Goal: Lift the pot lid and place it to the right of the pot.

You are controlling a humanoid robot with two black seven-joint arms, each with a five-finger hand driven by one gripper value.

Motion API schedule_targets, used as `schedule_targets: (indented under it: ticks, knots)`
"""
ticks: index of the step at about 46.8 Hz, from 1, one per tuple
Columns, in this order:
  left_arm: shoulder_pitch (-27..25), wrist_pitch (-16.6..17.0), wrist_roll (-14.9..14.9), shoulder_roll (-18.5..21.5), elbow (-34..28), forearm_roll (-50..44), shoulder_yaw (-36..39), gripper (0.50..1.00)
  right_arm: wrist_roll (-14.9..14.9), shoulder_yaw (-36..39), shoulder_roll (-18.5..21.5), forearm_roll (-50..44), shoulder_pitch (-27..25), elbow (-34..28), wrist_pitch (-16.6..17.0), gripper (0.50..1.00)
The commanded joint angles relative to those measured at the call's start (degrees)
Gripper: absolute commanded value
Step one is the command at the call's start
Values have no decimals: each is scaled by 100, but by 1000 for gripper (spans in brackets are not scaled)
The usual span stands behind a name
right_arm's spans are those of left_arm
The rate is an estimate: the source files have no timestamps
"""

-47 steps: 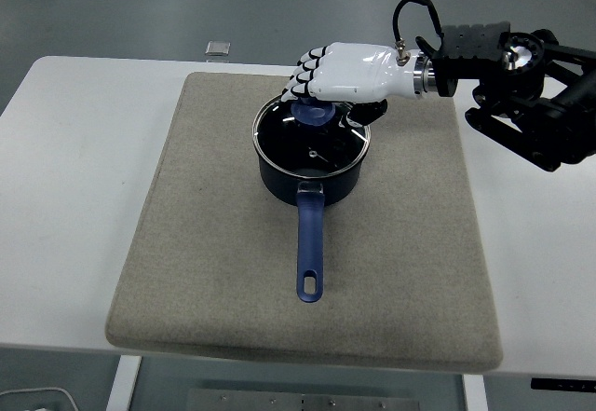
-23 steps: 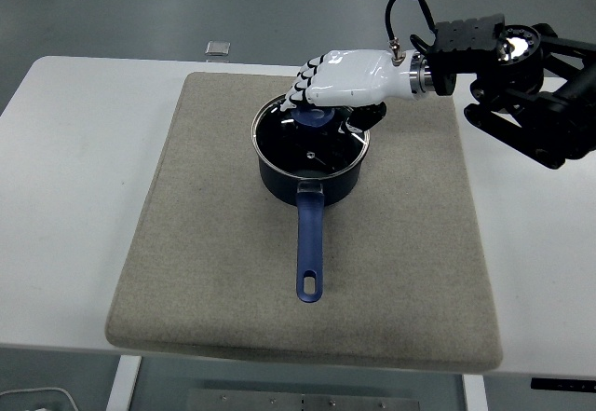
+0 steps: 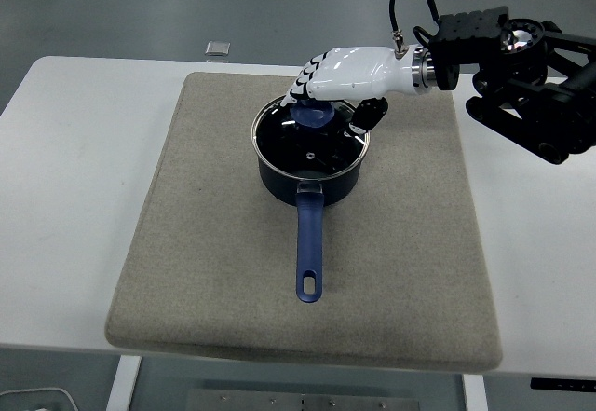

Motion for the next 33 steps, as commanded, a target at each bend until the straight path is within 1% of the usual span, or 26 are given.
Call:
schedule_targets:
  ticks: [1,18,27,29,33]
  knots:
    - [-9,0,0,0,0,0,-8,1000,-1,-6,6,-6,0,8,-6,901]
    - [-8,0,0,0,0,0,1,1000,-1,-23,76,-14,-61,-1,-68,901]
    - [-8,0,0,0,0,0,1,1000,-1,-6,103,-14,-114,-18,-76,889]
    - [-8,0,0,0,0,0,-8,1000,-1,-6,103,-14,-131,-18,-94,875]
    - [-8,0,0,0,0,0,1,1000,-1,-23,103,-14,-140,-18,-129,805]
